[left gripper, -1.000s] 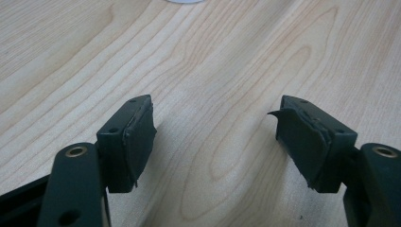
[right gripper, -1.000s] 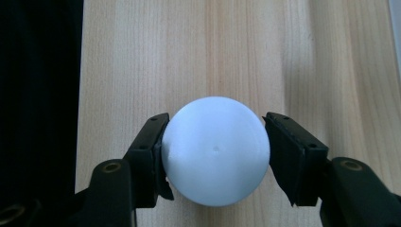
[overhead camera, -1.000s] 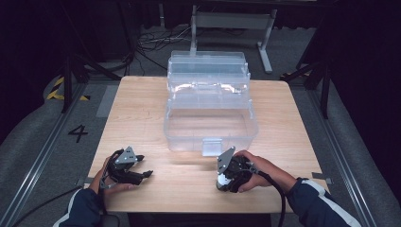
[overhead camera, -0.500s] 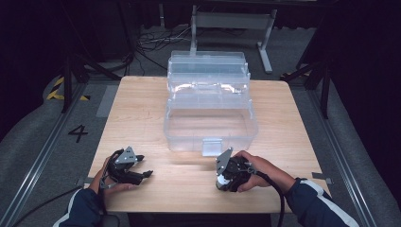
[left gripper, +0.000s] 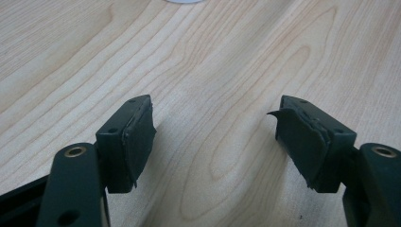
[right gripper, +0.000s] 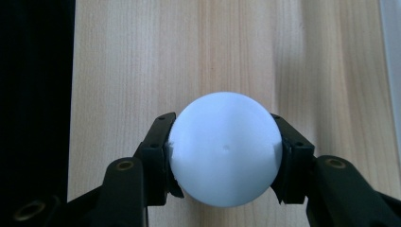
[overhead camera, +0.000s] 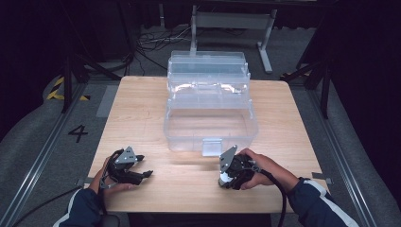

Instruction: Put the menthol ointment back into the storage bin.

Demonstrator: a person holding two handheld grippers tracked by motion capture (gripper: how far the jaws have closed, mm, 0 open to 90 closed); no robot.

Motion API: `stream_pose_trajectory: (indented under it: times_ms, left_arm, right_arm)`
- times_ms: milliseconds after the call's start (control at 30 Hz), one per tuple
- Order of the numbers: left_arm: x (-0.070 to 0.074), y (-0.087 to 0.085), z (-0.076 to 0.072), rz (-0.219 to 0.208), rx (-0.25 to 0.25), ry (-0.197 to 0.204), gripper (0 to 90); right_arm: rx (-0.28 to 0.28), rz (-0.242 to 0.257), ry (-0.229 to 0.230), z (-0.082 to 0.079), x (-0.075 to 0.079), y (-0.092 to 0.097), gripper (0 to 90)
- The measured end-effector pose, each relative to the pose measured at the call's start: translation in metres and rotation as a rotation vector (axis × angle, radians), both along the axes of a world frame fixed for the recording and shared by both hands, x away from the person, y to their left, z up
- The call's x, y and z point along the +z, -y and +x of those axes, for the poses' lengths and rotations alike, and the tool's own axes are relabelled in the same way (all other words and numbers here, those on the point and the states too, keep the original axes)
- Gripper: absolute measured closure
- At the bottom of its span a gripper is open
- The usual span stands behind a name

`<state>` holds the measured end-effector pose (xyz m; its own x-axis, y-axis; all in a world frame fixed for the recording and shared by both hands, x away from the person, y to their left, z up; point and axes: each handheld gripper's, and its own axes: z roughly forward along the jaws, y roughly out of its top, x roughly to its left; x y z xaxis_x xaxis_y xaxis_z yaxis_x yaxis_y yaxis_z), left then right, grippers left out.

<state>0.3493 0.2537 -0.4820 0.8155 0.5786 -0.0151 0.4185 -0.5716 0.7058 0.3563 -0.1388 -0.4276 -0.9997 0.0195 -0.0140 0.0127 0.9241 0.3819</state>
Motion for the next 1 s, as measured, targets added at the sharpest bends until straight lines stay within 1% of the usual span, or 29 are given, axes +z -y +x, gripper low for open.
stream_pose_trajectory:
  times_ms: [133,233,367,500,533,567,633,667,733,800,833,867,933,1000]
  left_arm:
    - [0.000,0.000,0.000,0.000,-0.001,0.000,29.0]
    - [0.000,0.000,0.000,-0.001,-0.001,0.000,29.0]
    - [0.000,0.000,0.000,-0.001,-0.001,0.000,29.0]
    - [0.000,0.000,0.000,-0.001,-0.001,0.000,29.0]
    - [0.000,0.000,0.000,-0.001,-0.001,0.000,29.0]
    - [0.000,0.000,0.000,-0.001,-0.001,0.000,29.0]
    - [0.000,0.000,0.000,0.000,-0.001,0.000,29.0]
    - [0.000,0.000,0.000,-0.001,0.000,0.000,29.0]
    - [0.000,0.000,0.000,0.000,-0.001,0.000,29.0]
    - [0.000,0.000,0.000,0.000,-0.001,0.000,29.0]
    - [0.000,0.000,0.000,0.000,-0.001,0.000,29.0]
    - [0.000,0.000,0.000,0.000,-0.001,0.000,29.0]
    - [0.000,0.000,0.000,0.000,-0.001,0.000,29.0]
    - [0.000,0.000,0.000,0.000,-0.001,-0.001,29.0]
  right_arm:
    - [0.000,0.010,0.004,0.002,0.003,0.005,50.4]
    - [-0.011,0.011,0.011,0.003,0.003,0.007,50.4]
    - [-0.014,0.006,0.006,0.004,0.005,0.010,50.4]
    - [-0.018,0.006,0.014,0.005,0.008,0.014,50.4]
    - [-0.010,0.005,0.018,0.006,0.008,0.015,50.4]
    - [-0.023,0.007,0.016,0.005,0.010,0.016,50.4]
    - [-0.023,0.010,0.018,0.006,0.014,0.019,50.4]
    - [-0.018,0.014,0.025,0.007,0.015,0.020,50.4]
    - [-0.031,0.015,0.027,0.007,0.020,0.023,50.4]
    - [-0.031,0.015,0.032,0.008,0.022,0.025,50.4]
    - [-0.030,0.024,0.035,0.009,0.024,0.026,50.4]
    - [-0.038,0.019,0.040,0.009,0.027,0.028,50.4]
    - [-0.038,0.012,0.060,0.009,0.033,0.030,50.4]
    - [-0.042,0.029,0.053,0.011,0.038,0.033,50.4]
